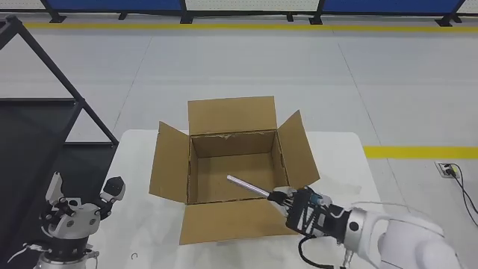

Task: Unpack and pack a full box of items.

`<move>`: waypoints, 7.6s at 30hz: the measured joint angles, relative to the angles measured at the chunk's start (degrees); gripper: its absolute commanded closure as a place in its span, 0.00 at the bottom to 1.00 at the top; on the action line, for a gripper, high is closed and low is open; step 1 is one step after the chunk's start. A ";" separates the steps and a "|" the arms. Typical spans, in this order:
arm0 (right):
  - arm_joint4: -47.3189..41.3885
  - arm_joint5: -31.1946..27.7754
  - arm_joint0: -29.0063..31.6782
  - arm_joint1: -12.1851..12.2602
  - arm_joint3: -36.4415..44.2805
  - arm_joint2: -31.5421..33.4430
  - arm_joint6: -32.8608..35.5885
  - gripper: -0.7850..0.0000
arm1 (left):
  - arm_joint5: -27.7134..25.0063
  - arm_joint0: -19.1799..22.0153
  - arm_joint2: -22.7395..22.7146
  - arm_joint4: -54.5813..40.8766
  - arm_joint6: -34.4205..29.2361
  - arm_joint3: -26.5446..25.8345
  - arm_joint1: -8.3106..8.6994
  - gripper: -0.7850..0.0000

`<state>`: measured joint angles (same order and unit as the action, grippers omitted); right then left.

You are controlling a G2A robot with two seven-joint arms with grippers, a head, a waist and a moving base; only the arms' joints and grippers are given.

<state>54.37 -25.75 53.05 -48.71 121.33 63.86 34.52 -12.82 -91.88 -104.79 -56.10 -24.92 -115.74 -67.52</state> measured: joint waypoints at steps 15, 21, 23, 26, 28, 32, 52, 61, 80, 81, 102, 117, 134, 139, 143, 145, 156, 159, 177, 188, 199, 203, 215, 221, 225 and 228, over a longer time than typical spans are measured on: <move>-3.03 10.75 -31.71 -12.31 -24.46 -27.59 3.93 1.00 | 0.00 0.00 0.00 0.00 0.00 0.00 0.00 0.00; -4.30 12.23 -37.55 -17.07 -33.88 -33.47 3.88 1.00 | 0.00 0.00 0.00 0.00 0.00 0.00 0.00 0.00; -4.72 12.11 -38.57 -18.22 -36.44 -34.53 3.45 1.00 | 0.00 0.00 0.00 0.00 0.00 0.00 0.00 0.00; -4.37 12.48 -39.85 -20.12 -39.75 -36.47 3.54 1.00 | 0.00 0.00 0.00 0.00 0.00 0.00 0.00 0.00; -4.04 12.75 -40.51 -21.36 -41.92 -37.65 3.79 1.00 | 0.00 0.00 0.00 0.00 0.00 0.00 0.00 0.00; -4.00 12.90 -41.38 -23.65 -46.52 -39.52 4.06 1.00 | 0.00 0.00 0.00 0.00 0.00 0.00 0.00 0.00; -3.08 13.31 -42.20 -31.21 -61.81 -43.36 -1.50 1.00 | 0.00 0.00 0.00 0.00 0.00 0.00 0.00 0.00; -3.22 12.78 -40.50 -31.49 -64.04 -42.29 -1.28 1.00 | 0.00 0.00 0.00 0.00 0.00 0.00 0.00 0.00; -3.94 8.24 -40.90 -38.57 -79.93 -42.86 -2.58 1.00 | 0.00 0.00 0.00 0.00 0.00 0.00 0.00 0.00; -3.87 8.04 -41.07 -39.09 -80.79 -42.96 -2.33 1.00 | 0.00 0.00 0.00 0.00 0.00 0.00 0.00 0.00; -2.46 3.47 -43.11 -44.23 -91.77 -41.58 -3.99 0.63 | 0.00 0.00 0.00 0.00 0.00 0.00 0.00 0.00; 3.76 -2.63 -40.19 -38.48 -84.63 -35.44 -17.60 1.00 | 0.00 0.00 0.00 0.00 0.00 0.00 0.00 0.00; 24.41 -5.45 -2.29 -20.00 -24.56 -5.61 -23.31 1.00 | 0.00 0.00 0.00 0.00 0.00 0.00 0.00 0.00; 27.01 -8.75 10.87 -17.38 -11.62 4.74 -29.16 1.00 | 0.00 0.00 0.00 0.00 0.00 0.00 0.00 0.00; 28.22 -10.04 19.20 -16.12 -6.92 11.91 -34.86 0.98 | 0.00 0.00 0.00 0.00 0.00 0.00 0.00 0.00; 28.06 -10.38 23.32 -15.61 -6.01 15.64 -38.05 0.69 | 0.00 0.00 0.00 0.00 0.00 0.00 0.00 0.00; 24.79 -12.34 37.08 -14.27 -10.93 30.05 -53.62 0.00 | 0.00 0.00 0.00 0.00 0.00 0.00 0.00 0.00; 24.61 -14.47 39.08 -13.96 -12.56 32.41 -55.17 0.00 | 0.00 0.00 0.00 0.00 0.00 0.00 0.00 0.00; 31.43 -16.33 37.09 -13.44 -12.73 30.10 -45.77 0.00 | 0.00 0.00 0.00 0.00 0.00 0.00 0.00 0.00; 31.84 -12.51 32.41 -13.78 -12.54 23.77 -23.36 0.00 | 0.00 0.00 0.00 0.00 0.00 0.00 0.00 0.00; 29.07 -6.06 27.18 -14.50 -14.02 19.64 -10.02 0.00 | 0.00 0.00 0.00 0.00 0.00 0.00 0.00 0.00; 29.85 -5.34 27.28 -14.50 -14.17 19.42 -9.59 0.00 | 0.00 0.00 0.00 0.00 0.00 0.00 0.00 0.00; 30.50 -3.15 24.65 -14.70 -16.83 16.89 -1.40 0.00 | 0.00 0.00 0.00 0.00 0.00 0.00 0.00 0.00; 29.29 -3.48 22.92 -14.81 -18.16 15.75 1.64 0.18 | 0.00 0.00 0.00 0.00 0.00 0.00 0.00 0.00; 28.99 -3.24 22.04 -14.85 -18.98 15.15 2.85 0.52 | 0.00 0.00 0.00 0.00 0.00 0.00 0.00 0.00; 28.72 -3.09 21.55 -14.87 -19.53 14.94 3.36 0.62 | 0.00 0.00 0.00 0.00 0.00 0.00 0.00 0.00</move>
<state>83.08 -28.85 74.60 -63.57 101.80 78.80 37.88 -12.82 -91.88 -104.79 -56.10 -24.92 -115.74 -67.52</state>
